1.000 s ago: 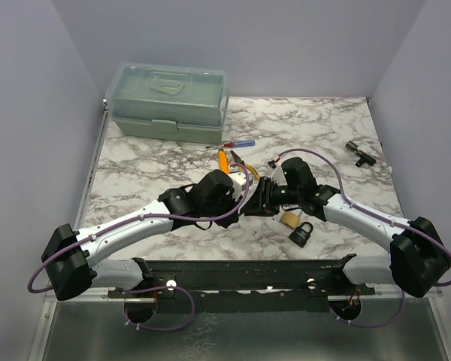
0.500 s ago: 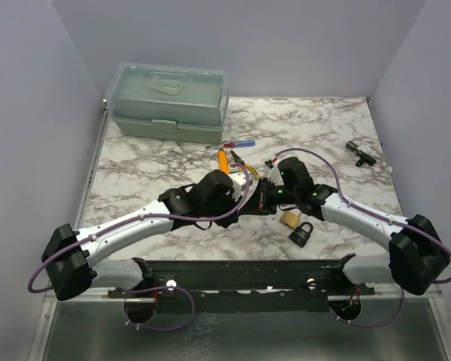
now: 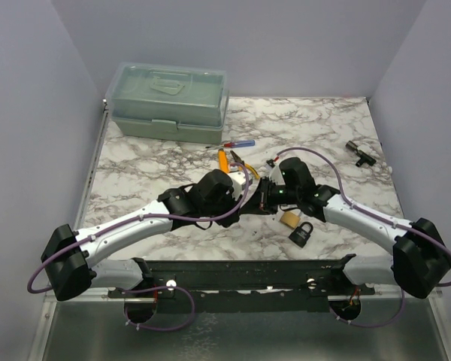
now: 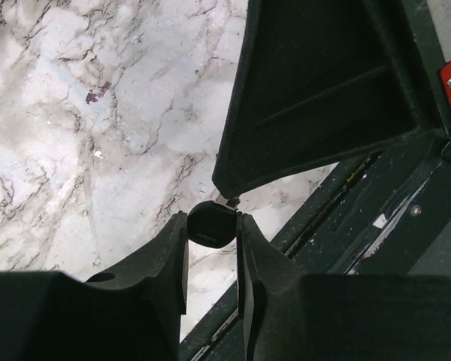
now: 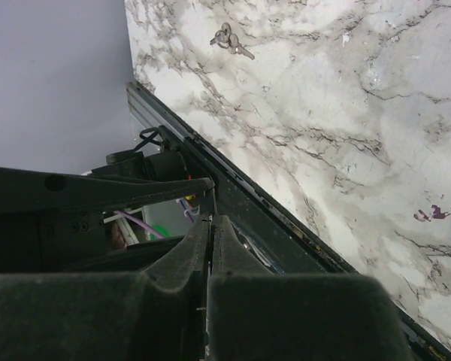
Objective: Unlock with the key
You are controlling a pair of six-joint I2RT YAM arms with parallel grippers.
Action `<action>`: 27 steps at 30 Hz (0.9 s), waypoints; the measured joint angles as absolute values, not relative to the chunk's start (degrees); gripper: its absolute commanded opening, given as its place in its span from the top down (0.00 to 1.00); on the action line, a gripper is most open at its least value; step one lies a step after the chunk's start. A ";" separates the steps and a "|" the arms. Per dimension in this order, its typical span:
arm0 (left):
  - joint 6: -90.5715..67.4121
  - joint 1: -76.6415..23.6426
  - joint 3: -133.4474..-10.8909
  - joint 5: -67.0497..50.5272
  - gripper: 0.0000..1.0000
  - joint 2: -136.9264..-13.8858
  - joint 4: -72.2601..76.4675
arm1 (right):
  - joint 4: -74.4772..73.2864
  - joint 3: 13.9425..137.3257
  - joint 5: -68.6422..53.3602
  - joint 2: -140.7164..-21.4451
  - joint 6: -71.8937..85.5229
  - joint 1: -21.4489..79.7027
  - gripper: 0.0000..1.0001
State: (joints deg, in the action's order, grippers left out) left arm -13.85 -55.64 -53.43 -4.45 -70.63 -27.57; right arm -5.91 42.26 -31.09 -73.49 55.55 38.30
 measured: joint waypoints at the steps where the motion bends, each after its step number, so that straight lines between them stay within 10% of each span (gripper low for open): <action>1: -13.85 -55.64 -53.43 -4.43 0.61 -70.52 -27.49 | -6.04 42.26 -30.96 -73.23 55.57 38.30 1.00; 9: -13.87 -55.66 -52.80 -3.42 0.43 -68.29 -27.42 | -6.31 42.17 -28.77 -69.67 55.92 38.30 1.00; 12: -14.20 -55.66 -52.38 -3.18 0.03 -65.21 -27.40 | -6.35 41.93 -27.66 -67.68 55.94 38.30 1.00; 27: -35.03 -54.98 -49.45 6.52 0.01 -43.00 -22.57 | -2.57 35.97 -24.03 -52.45 57.43 38.30 1.00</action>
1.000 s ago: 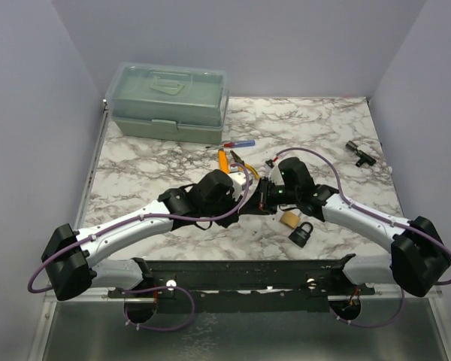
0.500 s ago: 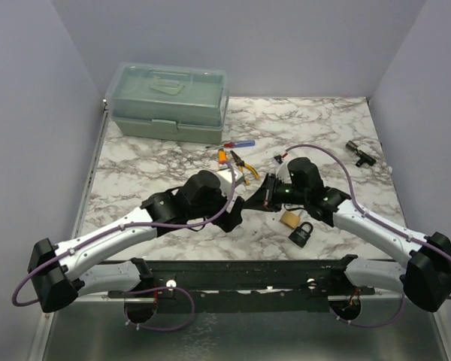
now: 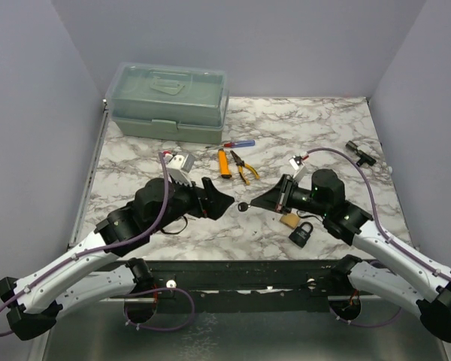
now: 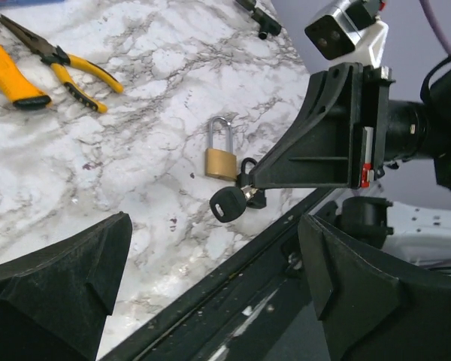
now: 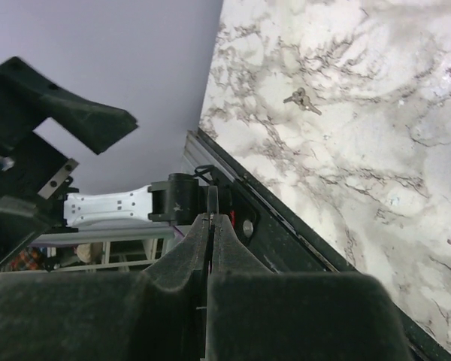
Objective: Unlock with the key
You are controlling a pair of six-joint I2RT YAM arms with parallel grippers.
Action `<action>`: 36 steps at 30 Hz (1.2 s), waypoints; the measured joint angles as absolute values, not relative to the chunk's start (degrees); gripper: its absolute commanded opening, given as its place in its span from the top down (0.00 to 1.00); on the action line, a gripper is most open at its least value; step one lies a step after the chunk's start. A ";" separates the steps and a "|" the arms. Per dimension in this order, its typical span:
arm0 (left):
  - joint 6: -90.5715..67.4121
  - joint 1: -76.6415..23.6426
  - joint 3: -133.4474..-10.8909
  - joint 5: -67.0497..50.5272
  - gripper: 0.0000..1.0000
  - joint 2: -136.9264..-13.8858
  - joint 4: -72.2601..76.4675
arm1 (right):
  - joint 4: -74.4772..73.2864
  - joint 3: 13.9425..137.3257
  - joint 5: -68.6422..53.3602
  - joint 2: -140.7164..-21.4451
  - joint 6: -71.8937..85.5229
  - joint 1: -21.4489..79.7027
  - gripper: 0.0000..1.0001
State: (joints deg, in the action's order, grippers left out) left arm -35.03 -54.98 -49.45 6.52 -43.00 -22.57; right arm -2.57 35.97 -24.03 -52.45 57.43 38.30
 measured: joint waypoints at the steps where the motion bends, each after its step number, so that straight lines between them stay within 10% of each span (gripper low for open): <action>1: -36.49 -54.85 -49.45 6.52 0.02 -43.05 -22.44 | -1.58 35.42 -24.01 -51.42 57.71 38.30 1.00; 17: -62.00 -49.82 -45.32 -7.55 0.42 -46.61 -4.73 | 15.16 30.35 -24.21 -42.30 64.55 38.30 1.00; 36: -65.76 -47.62 -42.61 -18.37 0.65 -47.92 7.20 | 25.32 30.30 -26.13 -44.53 69.63 38.30 1.00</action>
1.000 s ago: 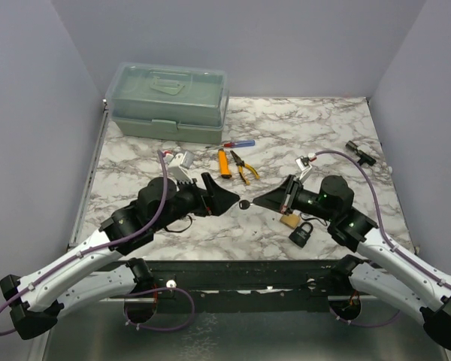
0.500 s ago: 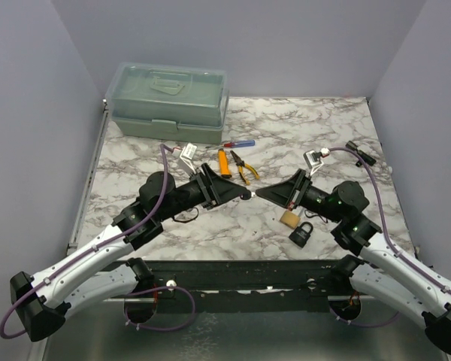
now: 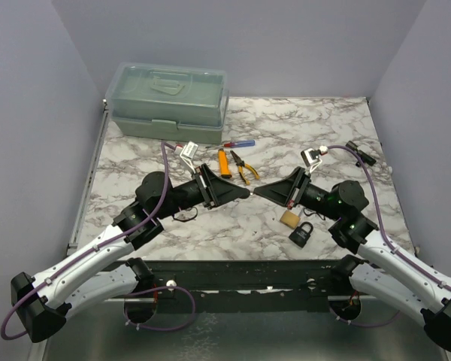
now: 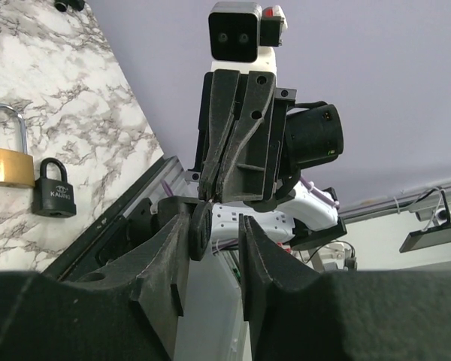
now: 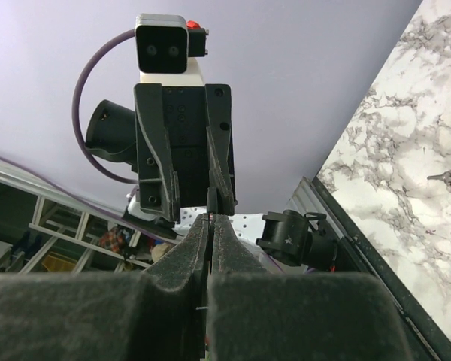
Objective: Unlock with the key
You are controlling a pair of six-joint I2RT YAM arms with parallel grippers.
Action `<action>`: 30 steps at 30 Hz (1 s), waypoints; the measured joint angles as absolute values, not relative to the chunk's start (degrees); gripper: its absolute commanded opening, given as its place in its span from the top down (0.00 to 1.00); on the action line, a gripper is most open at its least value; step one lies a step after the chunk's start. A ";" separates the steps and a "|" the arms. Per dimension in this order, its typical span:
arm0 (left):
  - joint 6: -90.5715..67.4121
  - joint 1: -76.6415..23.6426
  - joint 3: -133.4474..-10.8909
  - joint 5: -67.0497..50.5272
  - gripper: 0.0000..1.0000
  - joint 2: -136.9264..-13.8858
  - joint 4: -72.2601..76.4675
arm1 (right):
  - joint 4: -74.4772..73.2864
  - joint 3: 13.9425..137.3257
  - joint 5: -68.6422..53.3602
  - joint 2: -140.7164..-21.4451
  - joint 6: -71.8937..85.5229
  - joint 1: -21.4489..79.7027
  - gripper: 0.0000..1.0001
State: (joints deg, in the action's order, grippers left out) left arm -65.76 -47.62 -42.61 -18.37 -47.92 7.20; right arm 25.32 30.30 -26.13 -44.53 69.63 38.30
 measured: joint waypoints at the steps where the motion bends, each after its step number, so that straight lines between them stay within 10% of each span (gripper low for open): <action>1: -65.69 -47.62 -42.61 -18.65 0.65 -47.92 7.27 | 25.61 30.30 -26.24 -44.64 69.73 38.30 1.00; 16: -65.34 -47.31 -42.26 -20.43 0.74 -47.97 7.40 | 27.42 30.33 -27.92 -46.02 70.57 38.30 1.00; 26: -65.34 -47.20 -41.93 -21.17 1.00 -48.21 7.81 | 27.81 30.33 -28.36 -46.41 70.91 38.30 1.00; 30: -65.32 -47.13 -41.85 -21.34 1.00 -48.16 8.08 | 27.18 30.50 -28.32 -46.41 70.65 38.30 0.47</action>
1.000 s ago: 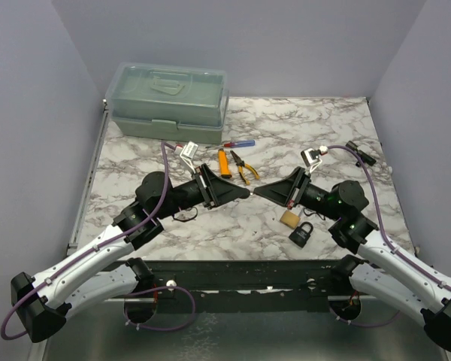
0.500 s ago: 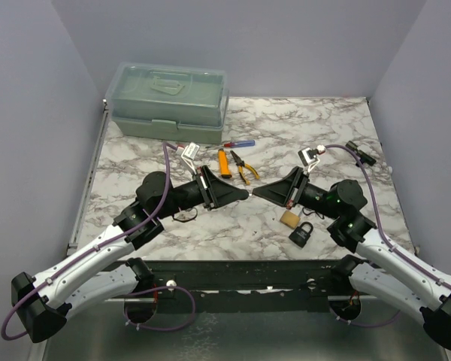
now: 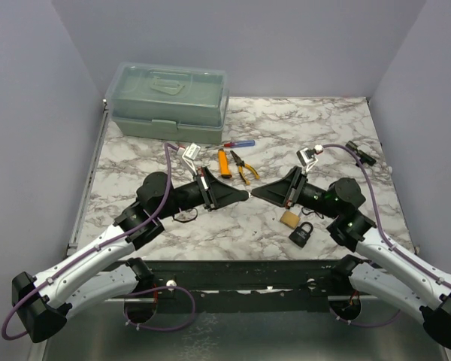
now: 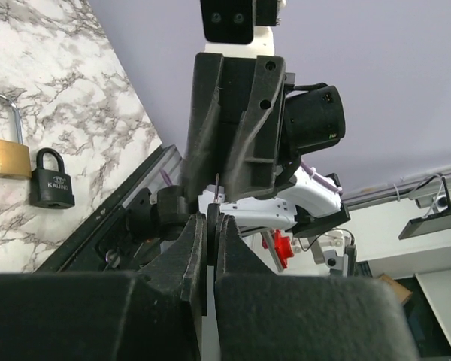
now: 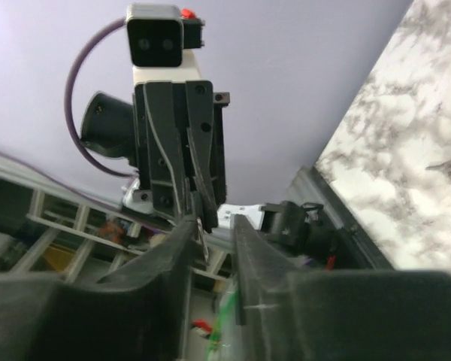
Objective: Unlock with the key
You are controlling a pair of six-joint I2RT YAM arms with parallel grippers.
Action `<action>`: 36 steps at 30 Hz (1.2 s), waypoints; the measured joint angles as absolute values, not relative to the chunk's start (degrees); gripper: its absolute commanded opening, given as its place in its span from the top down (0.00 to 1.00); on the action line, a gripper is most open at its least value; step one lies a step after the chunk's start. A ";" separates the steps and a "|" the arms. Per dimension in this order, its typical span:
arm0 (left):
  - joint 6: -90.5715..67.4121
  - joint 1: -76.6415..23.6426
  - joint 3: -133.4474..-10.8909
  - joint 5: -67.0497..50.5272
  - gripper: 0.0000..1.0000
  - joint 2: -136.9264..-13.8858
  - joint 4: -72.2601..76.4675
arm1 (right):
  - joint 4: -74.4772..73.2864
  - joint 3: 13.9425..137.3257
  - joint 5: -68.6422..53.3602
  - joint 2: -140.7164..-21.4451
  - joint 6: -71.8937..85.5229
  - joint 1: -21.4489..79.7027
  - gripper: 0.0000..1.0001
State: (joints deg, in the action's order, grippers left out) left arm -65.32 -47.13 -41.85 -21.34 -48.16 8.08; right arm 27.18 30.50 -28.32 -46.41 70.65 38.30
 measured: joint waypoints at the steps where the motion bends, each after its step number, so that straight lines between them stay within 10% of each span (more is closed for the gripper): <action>1: -65.32 -47.16 -41.78 -21.37 1.00 -48.14 8.08 | 26.15 30.76 -28.23 -46.48 70.43 38.30 0.34; 10: -63.68 -47.27 -40.16 -19.84 1.00 -44.53 7.07 | 2.39 39.86 -19.33 -44.66 64.27 38.30 0.06; 36: -42.94 -47.20 -41.71 -7.33 1.00 -40.86 -15.14 | -58.30 52.45 14.85 -58.87 72.20 38.30 0.06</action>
State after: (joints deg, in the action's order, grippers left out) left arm -42.94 -47.20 -41.71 -7.33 -40.86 -15.14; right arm -58.30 52.45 14.85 -58.87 72.20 38.30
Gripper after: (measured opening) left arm 0.042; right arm 0.954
